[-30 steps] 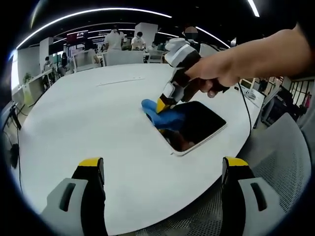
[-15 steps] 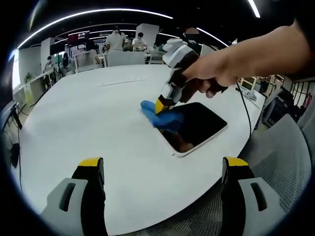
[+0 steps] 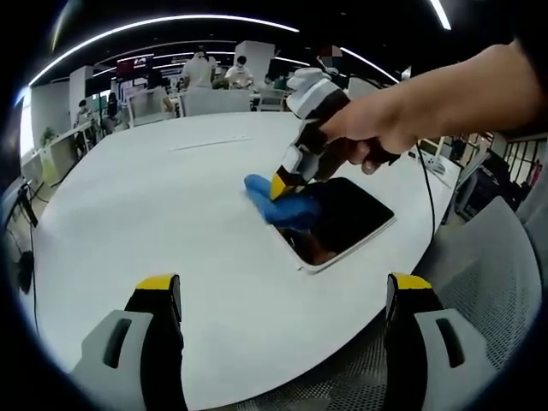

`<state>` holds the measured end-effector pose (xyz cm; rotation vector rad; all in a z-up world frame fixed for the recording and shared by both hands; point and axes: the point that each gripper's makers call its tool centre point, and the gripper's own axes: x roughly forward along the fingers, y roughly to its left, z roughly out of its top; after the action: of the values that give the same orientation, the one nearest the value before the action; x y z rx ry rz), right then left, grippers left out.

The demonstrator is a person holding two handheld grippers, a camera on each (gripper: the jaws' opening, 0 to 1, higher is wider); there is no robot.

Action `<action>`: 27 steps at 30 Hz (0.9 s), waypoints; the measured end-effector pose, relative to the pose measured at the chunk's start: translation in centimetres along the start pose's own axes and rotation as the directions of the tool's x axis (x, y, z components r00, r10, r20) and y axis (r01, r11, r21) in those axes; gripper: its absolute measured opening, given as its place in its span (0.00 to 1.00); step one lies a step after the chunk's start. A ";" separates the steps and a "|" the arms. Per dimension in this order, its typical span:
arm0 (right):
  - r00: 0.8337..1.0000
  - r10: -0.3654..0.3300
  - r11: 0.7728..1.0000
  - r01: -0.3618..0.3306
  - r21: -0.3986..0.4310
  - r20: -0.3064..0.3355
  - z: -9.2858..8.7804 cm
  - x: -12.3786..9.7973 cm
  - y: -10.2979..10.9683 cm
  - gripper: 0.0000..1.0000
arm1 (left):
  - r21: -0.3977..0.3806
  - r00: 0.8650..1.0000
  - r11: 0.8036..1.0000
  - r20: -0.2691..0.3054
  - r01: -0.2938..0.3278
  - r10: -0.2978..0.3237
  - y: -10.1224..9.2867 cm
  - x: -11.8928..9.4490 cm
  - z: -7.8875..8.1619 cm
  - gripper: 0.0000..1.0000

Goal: Wipe the mirror surface with the cleaning cloth until all visible marks leave the cleaned area.

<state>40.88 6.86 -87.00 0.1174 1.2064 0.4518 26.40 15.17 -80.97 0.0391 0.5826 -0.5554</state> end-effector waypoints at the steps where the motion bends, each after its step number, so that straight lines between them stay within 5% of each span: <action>1: 1.000 -0.001 1.000 0.001 -0.001 0.000 0.0 0.0 0.0 0.00 | 0.001 1.000 1.000 0.001 -0.001 0.001 0.0 0.0 0.0 0.99; 27: 0.999 0.009 1.000 -0.009 -0.009 -0.032 -2.1 -0.7 0.9 0.00 | 0.002 1.000 1.000 -0.003 -0.008 0.008 0.2 0.0 -0.1 0.99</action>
<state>38.47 7.05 -86.86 0.1078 1.2355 0.4683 26.44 15.32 -81.09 0.0440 0.5845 -0.5481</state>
